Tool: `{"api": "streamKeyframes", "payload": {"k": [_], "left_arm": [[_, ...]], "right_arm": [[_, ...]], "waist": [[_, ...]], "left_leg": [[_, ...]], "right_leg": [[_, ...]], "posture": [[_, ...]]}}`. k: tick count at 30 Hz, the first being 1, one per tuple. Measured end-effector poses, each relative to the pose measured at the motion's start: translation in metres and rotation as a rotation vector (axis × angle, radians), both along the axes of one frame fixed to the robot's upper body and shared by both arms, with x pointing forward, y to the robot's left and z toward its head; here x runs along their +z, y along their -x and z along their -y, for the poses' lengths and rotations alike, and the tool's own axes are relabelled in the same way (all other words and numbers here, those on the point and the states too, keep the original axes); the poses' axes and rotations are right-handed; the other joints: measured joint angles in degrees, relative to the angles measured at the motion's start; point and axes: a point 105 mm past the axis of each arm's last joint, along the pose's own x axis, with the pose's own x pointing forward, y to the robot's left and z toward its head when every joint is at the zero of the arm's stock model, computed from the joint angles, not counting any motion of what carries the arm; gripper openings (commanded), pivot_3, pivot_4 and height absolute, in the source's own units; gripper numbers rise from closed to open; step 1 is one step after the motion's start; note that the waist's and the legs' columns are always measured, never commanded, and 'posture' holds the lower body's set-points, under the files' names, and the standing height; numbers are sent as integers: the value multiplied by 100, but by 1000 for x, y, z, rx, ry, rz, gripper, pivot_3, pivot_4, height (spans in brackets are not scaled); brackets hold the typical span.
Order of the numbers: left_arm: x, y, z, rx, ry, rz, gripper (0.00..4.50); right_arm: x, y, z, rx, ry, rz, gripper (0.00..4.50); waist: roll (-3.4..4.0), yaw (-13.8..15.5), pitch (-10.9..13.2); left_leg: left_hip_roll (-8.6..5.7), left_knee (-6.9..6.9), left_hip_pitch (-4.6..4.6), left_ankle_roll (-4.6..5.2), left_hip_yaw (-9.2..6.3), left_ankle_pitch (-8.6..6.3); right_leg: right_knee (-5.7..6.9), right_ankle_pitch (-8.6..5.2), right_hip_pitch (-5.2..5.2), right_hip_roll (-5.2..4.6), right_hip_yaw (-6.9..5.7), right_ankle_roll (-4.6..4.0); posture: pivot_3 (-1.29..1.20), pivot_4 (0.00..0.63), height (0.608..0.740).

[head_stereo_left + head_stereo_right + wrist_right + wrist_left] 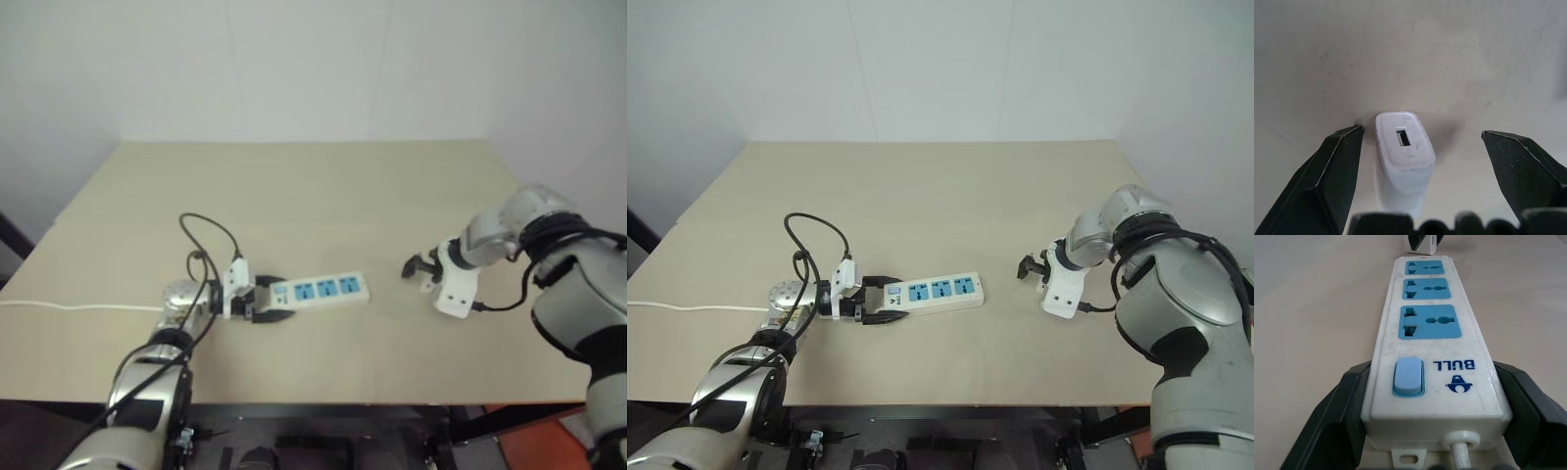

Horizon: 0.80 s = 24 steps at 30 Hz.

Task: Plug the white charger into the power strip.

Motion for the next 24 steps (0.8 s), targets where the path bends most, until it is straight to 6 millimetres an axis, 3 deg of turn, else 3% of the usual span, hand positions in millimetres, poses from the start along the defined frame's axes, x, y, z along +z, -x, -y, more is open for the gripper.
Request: {"api": "streamKeyframes", "payload": {"k": [3, 13, 21, 24], "left_arm": [[0, 0, 0, 3, 2, 1, 3283], [-1, 0, 0, 3, 3, 0, 3283], [-1, 0, 0, 4, 3, 0, 3283], [0, 0, 0, 3, 3, 1, 3283]], "right_arm": [[0, 0, 0, 27, 4, 3, 4500], [-5, 3, 6, 82, 63, -15, 1157], [-4, 3, 7, 85, 61, -16, 1137], [5, 2, 1, 46, 1, -10, 1137]], "waist": [[1, 0, -1], [13, -2, -7], [20, -2, -10], [22, -2, -9]], "left_leg": [[0, 0, 1, 0, 0, 0], [-1, -5, 1, 0, 0, 0], [-1, -6, 0, 0, 0, 0], [-1, -6, -2, 0, 0, 0]], "right_leg": [[0, 0, 1, 0, 0, 0], [0, -1, -3, 0, 1, -1], [0, -1, -4, 0, 1, -1], [0, -1, -4, 0, 2, -1]], "posture": [[0, 150, 740], [0, 150, 740], [0, 150, 740], [0, 150, 740]]}}
